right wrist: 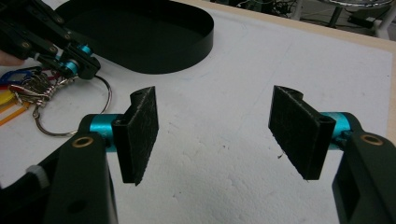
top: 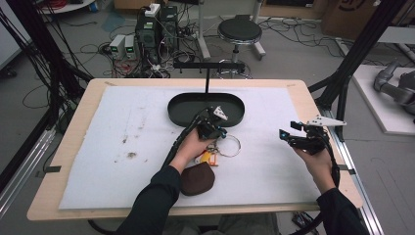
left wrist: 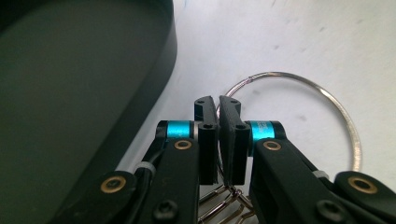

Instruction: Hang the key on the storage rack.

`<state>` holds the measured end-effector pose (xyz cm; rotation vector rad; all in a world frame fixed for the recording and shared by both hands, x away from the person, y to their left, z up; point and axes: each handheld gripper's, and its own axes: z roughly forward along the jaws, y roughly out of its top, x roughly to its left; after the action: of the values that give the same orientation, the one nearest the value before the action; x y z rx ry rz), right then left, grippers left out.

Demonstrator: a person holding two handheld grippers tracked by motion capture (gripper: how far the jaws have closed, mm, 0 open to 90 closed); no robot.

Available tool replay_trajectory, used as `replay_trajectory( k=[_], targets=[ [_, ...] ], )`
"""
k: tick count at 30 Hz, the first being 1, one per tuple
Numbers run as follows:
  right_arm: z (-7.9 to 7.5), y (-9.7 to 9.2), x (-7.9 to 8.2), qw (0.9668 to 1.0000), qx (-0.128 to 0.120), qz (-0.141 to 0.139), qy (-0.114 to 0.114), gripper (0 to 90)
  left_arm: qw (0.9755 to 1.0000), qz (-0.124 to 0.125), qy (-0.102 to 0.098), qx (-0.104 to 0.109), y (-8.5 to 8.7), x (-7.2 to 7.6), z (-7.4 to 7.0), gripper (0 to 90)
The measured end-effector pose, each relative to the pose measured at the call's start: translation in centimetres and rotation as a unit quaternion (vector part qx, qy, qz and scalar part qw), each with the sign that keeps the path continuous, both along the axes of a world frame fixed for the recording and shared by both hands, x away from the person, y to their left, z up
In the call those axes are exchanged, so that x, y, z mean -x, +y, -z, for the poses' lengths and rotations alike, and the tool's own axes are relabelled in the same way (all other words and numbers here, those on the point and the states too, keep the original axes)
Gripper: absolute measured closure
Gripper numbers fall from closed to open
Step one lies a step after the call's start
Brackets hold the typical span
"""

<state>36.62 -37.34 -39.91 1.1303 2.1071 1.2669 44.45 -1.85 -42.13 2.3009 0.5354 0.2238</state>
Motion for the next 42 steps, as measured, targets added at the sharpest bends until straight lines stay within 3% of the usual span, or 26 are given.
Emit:
replay_trajectory(
  k=[4,8,16,20,27,32,37,42],
  targets=[
    [0.0,0.0,0.0,1.0000,0.001,0.000,-0.002,33.7,0.9989,0.016,-0.015,0.043,0.5,0.6,-1.3,86.0],
    [0.0,0.2,0.0,1.0000,0.003,-0.003,-0.005,33.7,0.9966,0.038,-0.030,0.066,0.7,1.6,-2.6,86.1],
    [-0.1,0.2,0.1,1.0000,0.001,-0.003,-0.006,33.7,0.9894,0.078,-0.051,0.111,1.1,4.1,-3.3,86.1],
    [0.0,0.3,0.1,1.0000,0.003,-0.004,-0.005,33.7,0.9880,0.089,-0.047,0.117,1.4,4.4,-3.2,85.9],
    [0.0,0.4,0.1,1.0000,0.005,-0.003,-0.003,33.7,0.9877,0.095,-0.034,0.119,1.4,4.4,-3.0,84.7],
    [0.0,0.4,0.1,1.0000,0.005,-0.005,-0.002,33.7,0.9902,0.100,-0.020,0.096,1.5,4.3,-2.4,79.4],
    [0.0,0.4,0.0,1.0000,0.005,-0.005,-0.003,33.7,0.9898,0.109,-0.018,0.090,1.5,4.3,-2.4,85.9],
    [0.0,0.3,0.1,1.0000,0.005,-0.005,-0.003,33.7,0.9884,0.117,-0.020,0.095,1.6,4.4,-2.5,86.6]
  ],
)
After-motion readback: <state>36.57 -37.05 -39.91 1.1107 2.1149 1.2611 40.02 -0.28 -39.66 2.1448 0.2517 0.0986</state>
